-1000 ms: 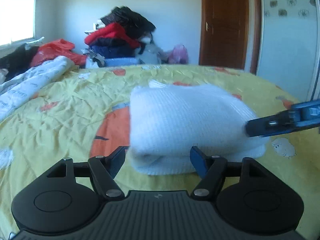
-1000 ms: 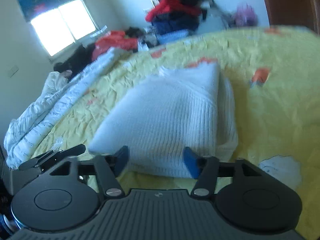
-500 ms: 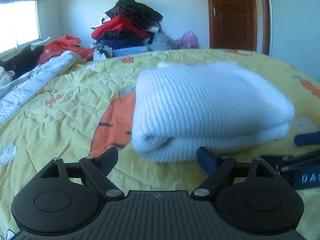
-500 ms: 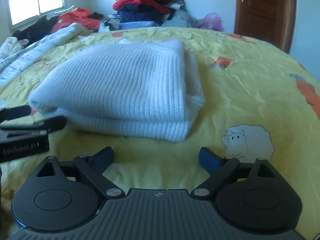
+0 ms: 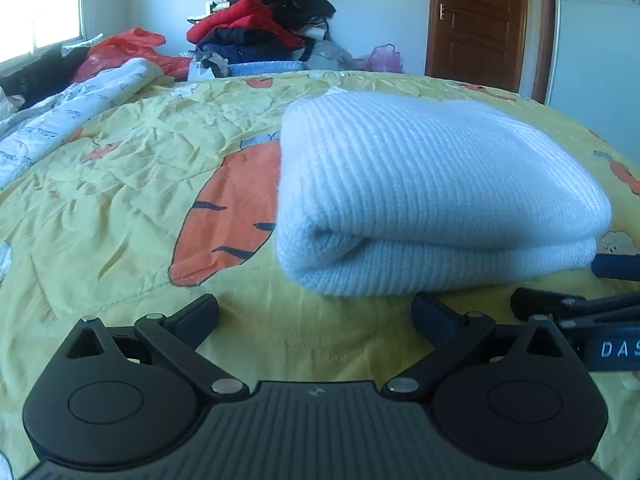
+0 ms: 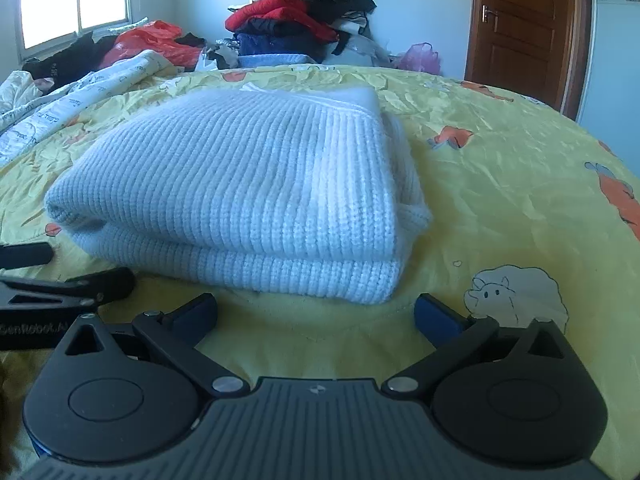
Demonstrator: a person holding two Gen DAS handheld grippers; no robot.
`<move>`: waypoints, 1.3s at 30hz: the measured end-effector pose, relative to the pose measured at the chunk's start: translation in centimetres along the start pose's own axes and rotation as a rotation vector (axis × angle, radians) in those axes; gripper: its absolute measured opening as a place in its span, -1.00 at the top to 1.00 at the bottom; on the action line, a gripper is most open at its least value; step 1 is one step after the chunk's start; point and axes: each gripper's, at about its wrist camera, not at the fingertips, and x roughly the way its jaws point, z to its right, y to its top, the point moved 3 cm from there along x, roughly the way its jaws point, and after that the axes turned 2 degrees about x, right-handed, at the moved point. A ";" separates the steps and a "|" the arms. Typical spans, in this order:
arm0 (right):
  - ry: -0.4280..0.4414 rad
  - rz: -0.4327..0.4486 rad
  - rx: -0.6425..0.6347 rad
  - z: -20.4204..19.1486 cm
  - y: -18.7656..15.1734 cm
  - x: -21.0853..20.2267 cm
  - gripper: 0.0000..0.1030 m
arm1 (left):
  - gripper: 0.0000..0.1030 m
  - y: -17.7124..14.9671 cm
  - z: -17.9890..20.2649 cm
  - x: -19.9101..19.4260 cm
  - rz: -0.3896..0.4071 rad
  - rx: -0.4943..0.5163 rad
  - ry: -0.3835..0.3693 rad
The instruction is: Fold small clothes
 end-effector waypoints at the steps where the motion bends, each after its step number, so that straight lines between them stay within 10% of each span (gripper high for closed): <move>1: -0.003 0.001 0.000 0.0 0.0 0.1 -0.98 | -1.00 0.1 0.1 0.0 -0.001 0.002 0.001; 39: -0.006 0.013 -0.001 -0.3 -0.2 0.1 -0.98 | -1.00 0.0 0.0 0.1 0.003 0.002 -0.003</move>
